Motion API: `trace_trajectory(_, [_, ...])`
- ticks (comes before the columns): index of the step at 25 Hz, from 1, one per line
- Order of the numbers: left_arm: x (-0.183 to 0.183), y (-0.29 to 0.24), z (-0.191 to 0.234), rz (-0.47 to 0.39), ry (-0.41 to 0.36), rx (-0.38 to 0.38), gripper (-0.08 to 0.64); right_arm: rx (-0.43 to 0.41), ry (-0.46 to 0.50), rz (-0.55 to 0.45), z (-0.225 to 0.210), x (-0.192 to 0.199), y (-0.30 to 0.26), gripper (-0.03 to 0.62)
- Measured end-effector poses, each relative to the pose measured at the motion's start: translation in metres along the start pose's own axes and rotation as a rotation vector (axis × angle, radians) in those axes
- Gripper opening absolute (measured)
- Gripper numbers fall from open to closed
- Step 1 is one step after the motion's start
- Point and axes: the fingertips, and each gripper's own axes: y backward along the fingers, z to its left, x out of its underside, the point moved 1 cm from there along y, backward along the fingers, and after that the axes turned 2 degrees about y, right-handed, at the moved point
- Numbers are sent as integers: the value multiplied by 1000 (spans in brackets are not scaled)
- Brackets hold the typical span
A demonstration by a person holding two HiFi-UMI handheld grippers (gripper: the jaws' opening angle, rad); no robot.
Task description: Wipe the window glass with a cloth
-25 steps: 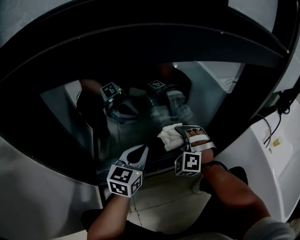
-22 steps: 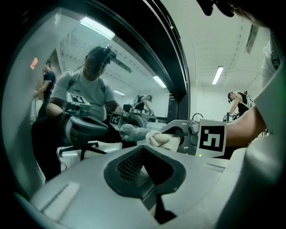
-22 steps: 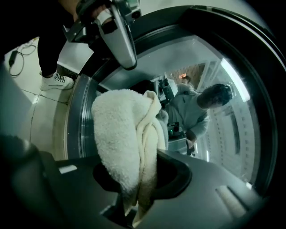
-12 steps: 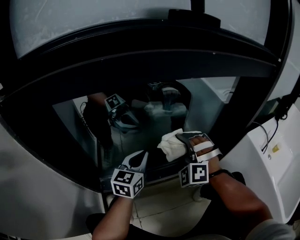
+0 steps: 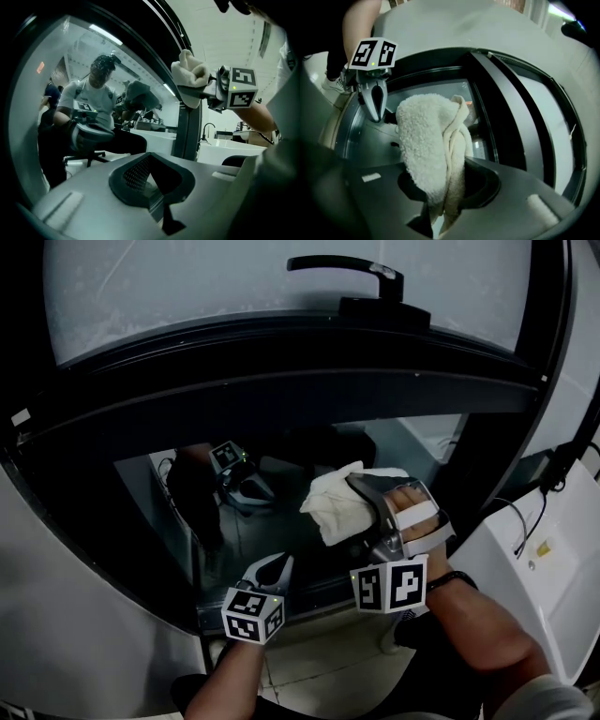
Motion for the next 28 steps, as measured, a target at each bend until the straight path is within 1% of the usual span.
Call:
trace_trajectory(4, [0,1,-2,2,2,6,17,113,36,-12,-36,-8,-4,124])
trace_trajectory(8, [-2,2,-1,-4,2,5,17,168,46,-4,-58,-8,-12,124])
trace_trajectory(12, [-4,2,0,-8,8,5,17,203,38,1,-73,-6,-18,124])
trace_trajectory(17, [-3,1,0,-8,8,10,17,249,67,-21,-84,-14,-26,124])
trace_trajectory(21, [-4,0,0,-9,7,8,17,257,75,-21,-85,-15,-37,124])
trace_trajectory(28, [-7,1,3,-18,9,8,17,260,58,8,-85,-10,-52,124])
